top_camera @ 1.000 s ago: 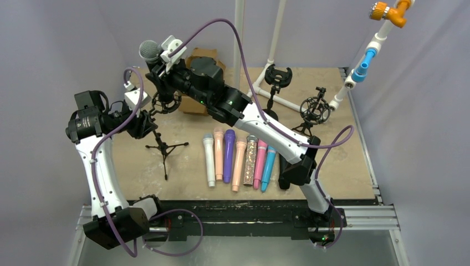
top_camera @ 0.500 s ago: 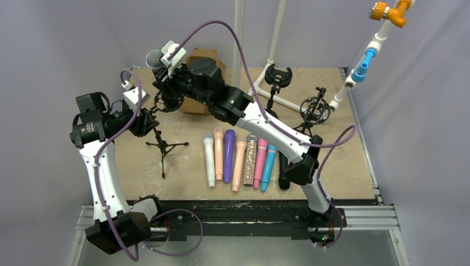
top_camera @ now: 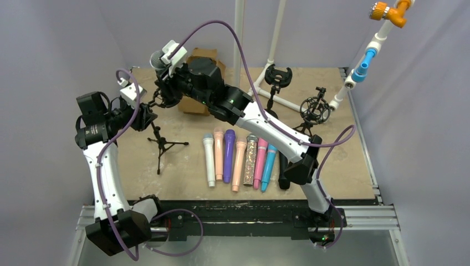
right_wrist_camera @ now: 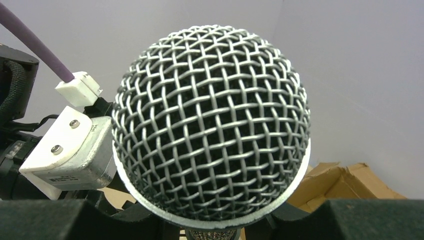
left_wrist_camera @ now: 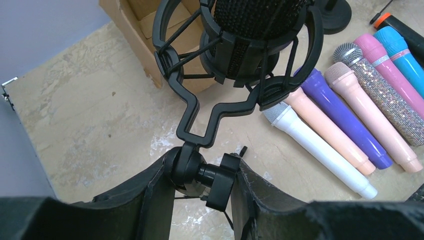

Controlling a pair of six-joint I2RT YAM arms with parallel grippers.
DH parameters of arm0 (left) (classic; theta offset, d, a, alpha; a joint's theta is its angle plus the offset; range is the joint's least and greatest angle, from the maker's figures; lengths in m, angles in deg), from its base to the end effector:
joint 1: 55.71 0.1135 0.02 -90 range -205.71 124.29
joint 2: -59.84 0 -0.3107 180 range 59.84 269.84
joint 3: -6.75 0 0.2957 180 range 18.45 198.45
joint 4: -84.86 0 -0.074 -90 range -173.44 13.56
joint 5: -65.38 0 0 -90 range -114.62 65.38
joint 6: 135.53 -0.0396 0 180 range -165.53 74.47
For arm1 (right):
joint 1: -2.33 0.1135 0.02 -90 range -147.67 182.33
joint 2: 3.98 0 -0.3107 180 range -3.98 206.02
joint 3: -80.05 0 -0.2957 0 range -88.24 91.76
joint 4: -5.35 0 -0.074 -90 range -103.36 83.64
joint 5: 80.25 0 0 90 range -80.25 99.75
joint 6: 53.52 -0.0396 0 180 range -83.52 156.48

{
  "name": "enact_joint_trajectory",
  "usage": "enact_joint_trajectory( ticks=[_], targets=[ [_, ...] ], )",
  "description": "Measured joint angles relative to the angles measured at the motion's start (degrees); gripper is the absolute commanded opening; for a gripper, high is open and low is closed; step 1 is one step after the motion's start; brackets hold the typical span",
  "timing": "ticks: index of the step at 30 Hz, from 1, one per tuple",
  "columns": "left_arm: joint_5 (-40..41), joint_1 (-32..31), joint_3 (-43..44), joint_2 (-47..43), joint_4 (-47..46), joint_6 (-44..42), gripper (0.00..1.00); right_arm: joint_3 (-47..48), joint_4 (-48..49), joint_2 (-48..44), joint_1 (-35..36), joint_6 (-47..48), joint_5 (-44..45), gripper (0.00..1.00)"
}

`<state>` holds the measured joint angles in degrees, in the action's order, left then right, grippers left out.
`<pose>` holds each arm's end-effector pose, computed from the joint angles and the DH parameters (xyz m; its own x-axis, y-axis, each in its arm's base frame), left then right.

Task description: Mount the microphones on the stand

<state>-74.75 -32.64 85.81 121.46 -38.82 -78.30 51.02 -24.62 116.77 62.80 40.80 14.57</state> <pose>0.2252 0.0629 0.4131 -0.3240 0.2391 -0.9153 0.5636 0.8259 0.0163 0.2729 0.4750 0.5298 0.0643 -0.0387 -0.9972 -0.8231 0.5629 -0.0750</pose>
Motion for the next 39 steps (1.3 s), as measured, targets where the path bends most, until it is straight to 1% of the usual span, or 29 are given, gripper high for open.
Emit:
enact_joint_trajectory(
  ticks=[3,5,13,20,23,26,30,31,32,34,35,36,39],
  targets=[
    [0.24,0.0,-0.61,-0.02,-1.22,0.13,0.17,0.42,0.02,0.42,0.0,-0.26,0.22,0.0],
    [0.61,0.0,-0.87,-0.11,-1.62,-0.02,0.19,1.38,0.02,1.27,0.0,-0.31,0.22,0.0],
    [1.16,0.07,-3.1,-2.4,-2.47,-1.9,0.12,3.15,-0.07,2.73,0.15,-0.76,0.17,0.0],
    [1.7,0.13,-3.91,-2.67,-2.71,-3.58,0.1,4.85,-0.44,4.28,0.15,-0.87,0.17,0.0],
    [3.19,-0.17,-5.01,-2.78,-2.49,-4.39,0.1,6.91,-2.38,6.51,0.02,-1.16,0.09,0.0],
    [5.75,-0.79,-7.32,-2.38,-0.57,-4.85,0.11,6.78,-5.35,8.81,-0.09,-2.19,-0.46,0.0],
    [7.34,-1.09,-8.37,-1.44,1.99,-4.63,0.11,5.14,-3.93,9.55,-0.59,-3.78,-0.33,0.0],
    [8.22,-1.11,-8.35,-1.51,1.11,-5.73,0.12,4.74,-3.76,9.16,-0.79,-4.04,-0.22,0.05],
    [8.52,-1.14,-8.33,-1.53,0.96,-5.84,0.13,4.48,-3.91,8.87,-0.92,-4.46,-0.28,0.18],
    [8.68,-1.14,-8.33,-1.62,0.96,-5.79,0.19,3.74,-3.74,8.52,-1.01,-5.07,-0.35,0.57],
    [8.7,-1.14,-8.35,-1.64,0.98,-5.77,0.22,3.48,-3.43,8.5,-0.98,-5.33,-0.35,0.66],
    [8.83,-1.14,-8.35,-1.66,0.98,-5.6,0.25,3.15,-3.13,8.39,-0.98,-5.68,-0.39,0.71],
    [9.11,-1.25,-8.59,-1.99,1.09,-4.28,0.29,2.43,-3.32,7.78,-1.14,-6.58,-0.59,0.79]
  ],
)
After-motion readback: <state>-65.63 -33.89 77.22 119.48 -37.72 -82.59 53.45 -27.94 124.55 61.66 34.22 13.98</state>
